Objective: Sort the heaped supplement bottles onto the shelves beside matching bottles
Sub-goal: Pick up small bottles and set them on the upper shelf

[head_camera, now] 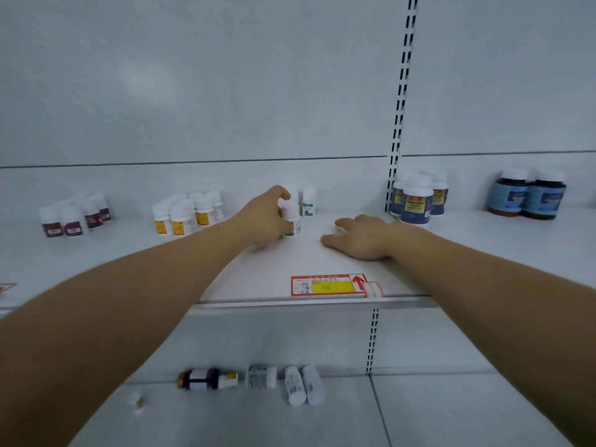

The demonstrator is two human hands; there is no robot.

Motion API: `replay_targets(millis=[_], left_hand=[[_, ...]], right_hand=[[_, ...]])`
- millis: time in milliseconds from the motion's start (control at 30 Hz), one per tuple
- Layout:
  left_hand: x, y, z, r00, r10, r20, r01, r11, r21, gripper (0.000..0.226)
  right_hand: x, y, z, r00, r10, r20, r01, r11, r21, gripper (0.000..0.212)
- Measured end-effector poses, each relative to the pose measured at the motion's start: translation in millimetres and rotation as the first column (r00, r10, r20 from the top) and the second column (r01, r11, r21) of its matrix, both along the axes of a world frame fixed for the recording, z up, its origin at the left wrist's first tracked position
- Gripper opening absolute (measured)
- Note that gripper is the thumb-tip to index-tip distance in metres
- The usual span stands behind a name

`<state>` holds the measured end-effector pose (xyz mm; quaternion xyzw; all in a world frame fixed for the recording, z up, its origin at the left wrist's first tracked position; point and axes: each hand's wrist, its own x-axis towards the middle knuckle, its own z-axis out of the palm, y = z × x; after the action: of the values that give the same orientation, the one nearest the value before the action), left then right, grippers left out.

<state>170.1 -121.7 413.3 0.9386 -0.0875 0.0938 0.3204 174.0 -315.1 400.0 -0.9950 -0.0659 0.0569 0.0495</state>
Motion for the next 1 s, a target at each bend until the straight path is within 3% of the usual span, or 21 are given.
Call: replay_targets(millis=[133, 367, 500, 600, 700, 833, 1000], left_hand=[[21.0, 5.3, -2.5, 0.996, 0.077, 0.045, -0.078, 0.997, 0.018, 0.045], [49.4, -1.2, -9.2, 0.995, 0.075, 0.063, -0.078, 0.996, 0.043, 0.042], [54.6, -4.4, -11.4, 0.993, 0.097, 0.062, -0.1, 0.993, 0.056, 0.047], [50.7, -4.6, -8.9, 0.992, 0.126, 0.024, -0.128, 0.989, 0.071, 0.064], [33.8, -3.7, -3.0, 0.99, 0.14, -0.009, -0.138, 0.983, 0.12, 0.072], [-14.9, 11.9, 9.5, 0.991, 0.127, -0.036, -0.116, 0.965, 0.234, 0.058], [-89.8, 47.2, 14.6, 0.989, 0.123, -0.083, -0.092, 0.945, 0.314, 0.054]], right_hand=[[10.1, -0.5, -7.8, 1.0, 0.01, 0.009, -0.01, 1.0, 0.006, 0.087], [7.3, -1.6, -9.1, 1.0, 0.01, 0.022, -0.01, 1.0, -0.002, 0.08], [7.2, -2.1, -8.3, 1.0, 0.012, 0.024, -0.012, 1.0, 0.011, 0.078], [7.0, -1.3, -7.7, 0.999, 0.01, 0.031, -0.011, 1.0, 0.025, 0.078], [6.4, -0.7, -7.0, 0.999, 0.003, 0.045, -0.005, 0.999, 0.039, 0.08], [1.0, -1.2, -1.0, 0.998, 0.01, 0.056, -0.016, 0.993, 0.117, 0.087], [-26.8, 15.5, 31.7, 0.981, 0.079, 0.18, -0.111, 0.978, 0.175, 0.079]])
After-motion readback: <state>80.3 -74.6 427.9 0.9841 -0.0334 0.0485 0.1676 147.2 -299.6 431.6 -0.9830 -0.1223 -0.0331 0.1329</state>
